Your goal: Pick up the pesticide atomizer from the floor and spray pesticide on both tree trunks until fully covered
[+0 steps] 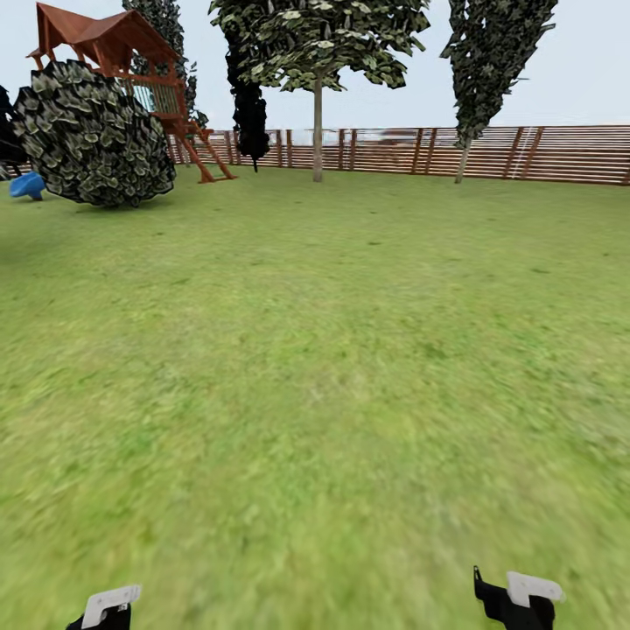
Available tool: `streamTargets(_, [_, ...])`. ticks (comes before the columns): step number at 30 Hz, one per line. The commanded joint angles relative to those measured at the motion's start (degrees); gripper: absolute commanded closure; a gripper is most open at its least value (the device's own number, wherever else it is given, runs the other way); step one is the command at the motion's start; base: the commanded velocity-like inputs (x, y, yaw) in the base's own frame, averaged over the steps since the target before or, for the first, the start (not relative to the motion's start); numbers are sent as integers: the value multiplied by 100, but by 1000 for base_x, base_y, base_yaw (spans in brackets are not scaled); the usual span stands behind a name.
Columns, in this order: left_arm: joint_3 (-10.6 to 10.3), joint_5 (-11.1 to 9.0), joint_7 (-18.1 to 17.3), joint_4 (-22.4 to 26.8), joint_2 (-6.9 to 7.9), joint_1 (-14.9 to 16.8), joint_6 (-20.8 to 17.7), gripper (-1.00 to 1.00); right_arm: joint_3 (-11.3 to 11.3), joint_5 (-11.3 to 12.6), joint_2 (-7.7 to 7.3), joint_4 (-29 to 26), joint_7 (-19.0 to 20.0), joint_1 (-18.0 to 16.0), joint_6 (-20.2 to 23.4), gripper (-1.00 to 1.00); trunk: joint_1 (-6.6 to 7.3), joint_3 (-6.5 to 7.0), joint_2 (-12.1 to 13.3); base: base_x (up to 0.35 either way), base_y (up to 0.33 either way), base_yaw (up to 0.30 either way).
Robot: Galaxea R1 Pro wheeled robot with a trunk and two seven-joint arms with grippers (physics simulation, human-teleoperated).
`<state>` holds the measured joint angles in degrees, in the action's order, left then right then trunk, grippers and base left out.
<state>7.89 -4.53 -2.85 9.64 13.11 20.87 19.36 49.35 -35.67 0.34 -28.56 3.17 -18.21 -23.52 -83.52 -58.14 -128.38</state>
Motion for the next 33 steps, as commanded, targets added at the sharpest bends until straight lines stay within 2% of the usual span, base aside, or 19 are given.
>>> streamTargets(1, [11,-49,-32,-6,-1,4,15,100,48,-37,2,4,30,-7,-30,-100,-3,-5,-2,335,79,1])
streamTargets(4, [11,-48,-32,-14,-22,5,15,100,47,-37,-3,261,27,-7,-30,-100,-3,-5,-2,335,95,0])
streamTargets(8, [4,-48,-32,-15,-43,5,17,100,29,-41,8,957,21,-7,-50,-100,-3,-5,-2,335,100,0])
streamTargets(10, [7,-48,-32,-15,-45,5,18,100,10,-93,20,1259,25,-7,-382,-100,-3,-5,-2,335,101,0])
streamTargets(12, [3,-48,-32,-15,-46,5,23,100,7,-319,17,1510,26,-7,-925,-100,-3,-5,-2,335,101,0])
streamTargets(14, [2,-48,-32,-15,-46,3,22,100,12,-549,12,1702,27,-7,-1150,-100,-3,-5,-2,335,100,0])
streamTargets(16, [2,-48,-32,-15,-46,5,20,100,13,-638,16,1785,24,-7,-1189,-100,-3,-5,-2,335,101,0])
streamTargets(20, [2,-48,-32,-16,-46,5,20,100,16,-666,14,2023,22,-7,-1194,-100,-3,-5,-2,335,101,0])
streamTargets(24, [4,-48,-32,-23,-46,5,22,100,13,-669,30,2544,18,-7,-1197,-100,-3,-5,-2,335,101,0])
streamTargets(33, [11,-62,-32,-24,-53,5,24,100,21,-668,20,2652,17,-7,-1198,-100,-3,-5,-2,335,100,0])
